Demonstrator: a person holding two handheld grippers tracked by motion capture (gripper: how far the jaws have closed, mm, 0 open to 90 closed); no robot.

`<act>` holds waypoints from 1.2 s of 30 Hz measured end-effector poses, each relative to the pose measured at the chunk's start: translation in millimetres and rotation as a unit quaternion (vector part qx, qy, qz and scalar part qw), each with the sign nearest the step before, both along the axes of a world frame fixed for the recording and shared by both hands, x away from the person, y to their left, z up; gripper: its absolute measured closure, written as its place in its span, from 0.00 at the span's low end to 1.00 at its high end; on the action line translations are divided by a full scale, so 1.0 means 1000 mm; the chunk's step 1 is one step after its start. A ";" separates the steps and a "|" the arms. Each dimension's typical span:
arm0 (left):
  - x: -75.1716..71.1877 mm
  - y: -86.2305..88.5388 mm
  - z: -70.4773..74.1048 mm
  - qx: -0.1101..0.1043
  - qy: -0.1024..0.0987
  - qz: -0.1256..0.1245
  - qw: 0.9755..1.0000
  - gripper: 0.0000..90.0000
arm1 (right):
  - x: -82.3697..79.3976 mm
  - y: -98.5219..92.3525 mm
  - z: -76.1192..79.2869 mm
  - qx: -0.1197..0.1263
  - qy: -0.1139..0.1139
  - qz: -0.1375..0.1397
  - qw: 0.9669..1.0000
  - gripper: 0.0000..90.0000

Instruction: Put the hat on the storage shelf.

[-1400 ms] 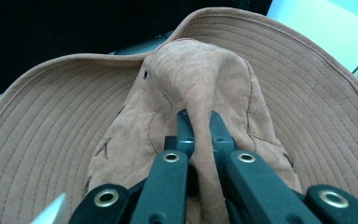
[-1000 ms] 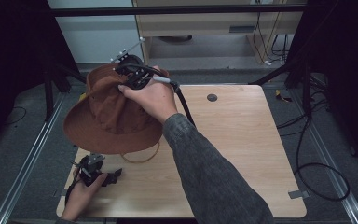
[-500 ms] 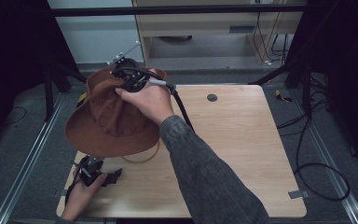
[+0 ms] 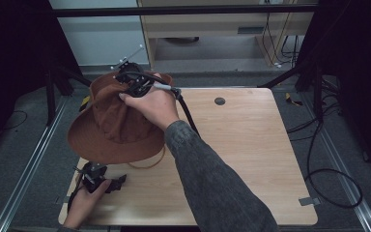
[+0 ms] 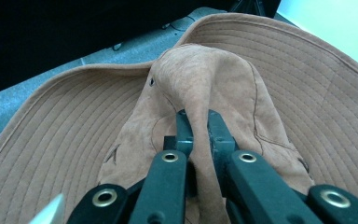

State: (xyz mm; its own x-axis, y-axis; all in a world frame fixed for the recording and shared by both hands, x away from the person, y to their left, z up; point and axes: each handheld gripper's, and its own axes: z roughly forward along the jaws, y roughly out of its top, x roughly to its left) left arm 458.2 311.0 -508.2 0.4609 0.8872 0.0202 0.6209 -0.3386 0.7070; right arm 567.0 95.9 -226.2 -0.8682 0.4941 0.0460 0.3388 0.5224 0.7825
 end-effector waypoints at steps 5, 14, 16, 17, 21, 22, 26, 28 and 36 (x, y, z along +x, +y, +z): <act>0.000 0.000 0.000 0.001 -0.001 0.001 1.000 0.00 | 0.001 0.001 -0.002 -0.001 0.002 0.002 1.000 0.96; 0.000 0.000 0.000 0.000 -0.001 0.000 1.000 0.00 | 0.002 0.003 -0.005 -0.010 0.001 0.002 1.000 0.84; 0.000 0.000 0.000 -0.001 -0.001 0.000 1.000 0.00 | 0.002 0.001 -0.005 -0.007 0.000 0.000 1.000 0.80; 0.000 0.000 0.000 -0.001 0.000 0.001 1.000 0.00 | 0.002 0.001 -0.005 -0.006 0.001 0.000 1.000 0.78; 0.000 -0.001 -0.001 -0.002 -0.006 0.003 1.000 0.00 | 0.002 -0.001 -0.004 -0.008 -0.001 -0.003 1.000 0.70; 0.000 0.000 0.000 0.000 0.002 0.001 1.000 0.00 | 0.002 -0.002 -0.004 -0.007 0.000 -0.005 1.000 0.69; 0.000 0.000 0.000 0.003 0.002 0.000 1.000 0.00 | 0.002 -0.003 -0.004 -0.009 0.001 -0.006 1.000 0.65; 0.000 0.000 0.000 0.001 0.000 0.002 1.000 0.00 | 0.002 -0.003 -0.005 -0.008 0.001 -0.005 1.000 0.64; 0.000 0.000 0.000 0.001 -0.001 0.002 1.000 0.00 | -0.001 -0.005 -0.005 -0.002 0.003 0.001 1.000 0.58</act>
State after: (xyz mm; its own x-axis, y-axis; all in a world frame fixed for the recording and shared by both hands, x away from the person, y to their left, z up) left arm 458.4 310.9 -508.3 0.4576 0.8888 0.0239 0.6201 -0.3383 0.7078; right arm 566.1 91.0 -231.4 -0.8691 0.4921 0.0492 0.3418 0.5258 0.7789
